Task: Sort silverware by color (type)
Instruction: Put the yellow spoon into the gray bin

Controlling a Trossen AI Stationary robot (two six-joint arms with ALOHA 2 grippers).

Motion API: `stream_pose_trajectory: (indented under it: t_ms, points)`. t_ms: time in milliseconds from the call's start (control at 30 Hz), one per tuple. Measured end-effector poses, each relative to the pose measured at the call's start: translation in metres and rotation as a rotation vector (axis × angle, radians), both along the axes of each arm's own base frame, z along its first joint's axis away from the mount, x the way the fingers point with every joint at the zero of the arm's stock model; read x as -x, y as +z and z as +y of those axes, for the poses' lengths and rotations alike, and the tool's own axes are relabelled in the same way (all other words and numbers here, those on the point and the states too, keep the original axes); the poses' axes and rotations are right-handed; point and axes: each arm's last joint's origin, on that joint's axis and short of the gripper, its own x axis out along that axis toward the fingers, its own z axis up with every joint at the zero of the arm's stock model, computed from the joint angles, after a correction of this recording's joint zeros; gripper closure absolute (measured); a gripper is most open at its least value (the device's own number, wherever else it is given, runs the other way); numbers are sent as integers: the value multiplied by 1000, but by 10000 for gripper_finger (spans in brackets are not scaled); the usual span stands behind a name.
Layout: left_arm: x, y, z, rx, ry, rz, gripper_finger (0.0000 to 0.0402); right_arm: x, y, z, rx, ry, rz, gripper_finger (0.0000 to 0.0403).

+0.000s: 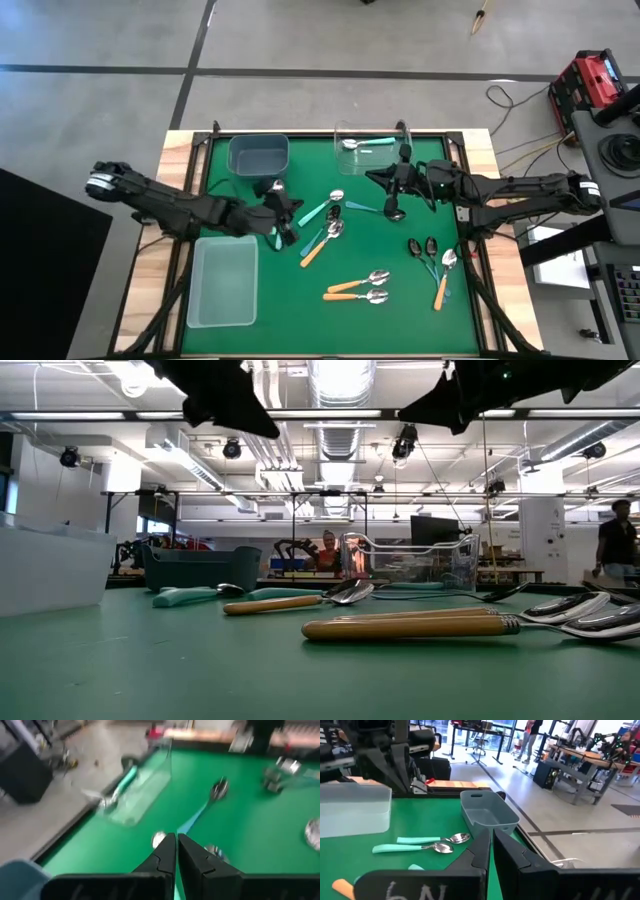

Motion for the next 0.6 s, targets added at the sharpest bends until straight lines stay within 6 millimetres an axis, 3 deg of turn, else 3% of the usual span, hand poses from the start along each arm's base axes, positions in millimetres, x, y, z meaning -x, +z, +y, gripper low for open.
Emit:
stream_pose_trajectory:
  t_ms: [167, 333, 600]
  points:
    - [-22, -12, -7, 84, -2, 143, 401, 0, 0, 0, 0, 0, 1, 390]
    - [-43, -34, -18, 230, -114, 278, 401, 0, 0, 0, 11, 0, 5, 390]
    - [-67, -66, -42, 339, -164, 367, 386, 0, -2, 0, -2, -1, 16, 390]
